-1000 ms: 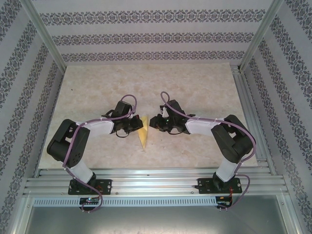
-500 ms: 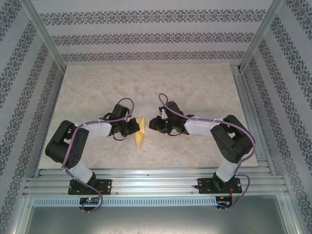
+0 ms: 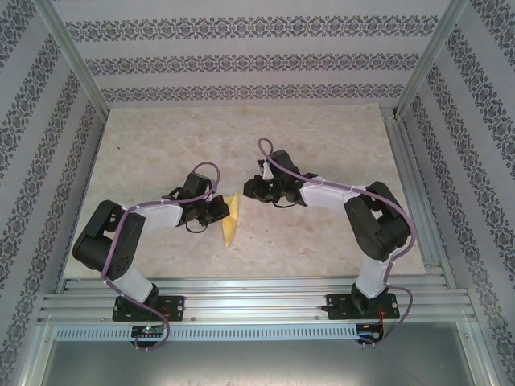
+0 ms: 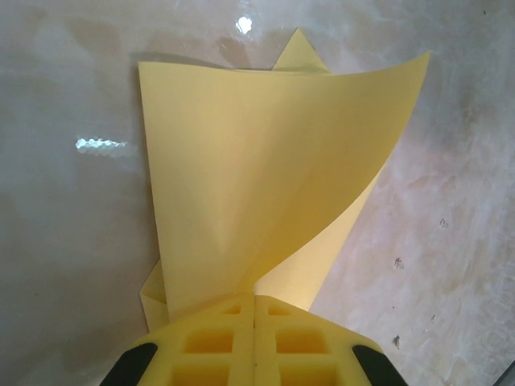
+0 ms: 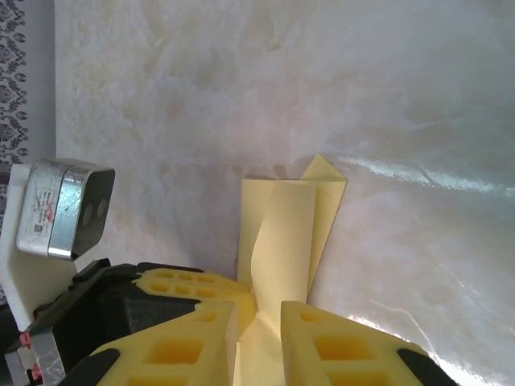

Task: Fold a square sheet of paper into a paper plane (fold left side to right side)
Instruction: Fold the wing for the fifth time at the center of the table.

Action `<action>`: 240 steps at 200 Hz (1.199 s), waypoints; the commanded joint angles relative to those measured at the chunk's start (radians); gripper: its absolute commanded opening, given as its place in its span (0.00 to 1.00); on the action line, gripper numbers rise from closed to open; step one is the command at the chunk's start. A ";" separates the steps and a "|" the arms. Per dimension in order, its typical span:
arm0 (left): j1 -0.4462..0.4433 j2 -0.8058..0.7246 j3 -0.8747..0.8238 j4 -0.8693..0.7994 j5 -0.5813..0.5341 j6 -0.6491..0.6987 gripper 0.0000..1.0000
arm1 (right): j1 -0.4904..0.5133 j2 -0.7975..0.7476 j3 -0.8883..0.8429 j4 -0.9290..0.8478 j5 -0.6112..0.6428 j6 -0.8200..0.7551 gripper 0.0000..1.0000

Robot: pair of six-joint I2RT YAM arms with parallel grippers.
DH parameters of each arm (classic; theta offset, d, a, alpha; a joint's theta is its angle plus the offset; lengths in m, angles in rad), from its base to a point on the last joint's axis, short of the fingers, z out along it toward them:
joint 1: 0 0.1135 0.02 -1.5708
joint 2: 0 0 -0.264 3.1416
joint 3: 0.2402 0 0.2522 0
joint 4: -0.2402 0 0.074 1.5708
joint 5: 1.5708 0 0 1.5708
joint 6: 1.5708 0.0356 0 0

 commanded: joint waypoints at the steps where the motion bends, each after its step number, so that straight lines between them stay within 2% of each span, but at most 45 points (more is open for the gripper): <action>1: 0.011 -0.011 -0.010 0.034 0.003 0.015 0.00 | -0.001 0.070 0.050 -0.009 -0.016 -0.015 0.12; 52: 0.010 -0.014 -0.011 0.031 -0.003 0.011 0.00 | -0.004 0.178 0.112 0.054 -0.069 0.050 0.08; 165: 0.011 -0.008 -0.008 0.030 -0.004 0.015 0.00 | 0.000 0.269 0.172 0.055 -0.091 0.094 0.07; 240: 0.010 -0.013 -0.011 0.043 0.004 0.008 0.00 | 0.018 0.333 0.268 -0.182 -0.007 0.000 0.06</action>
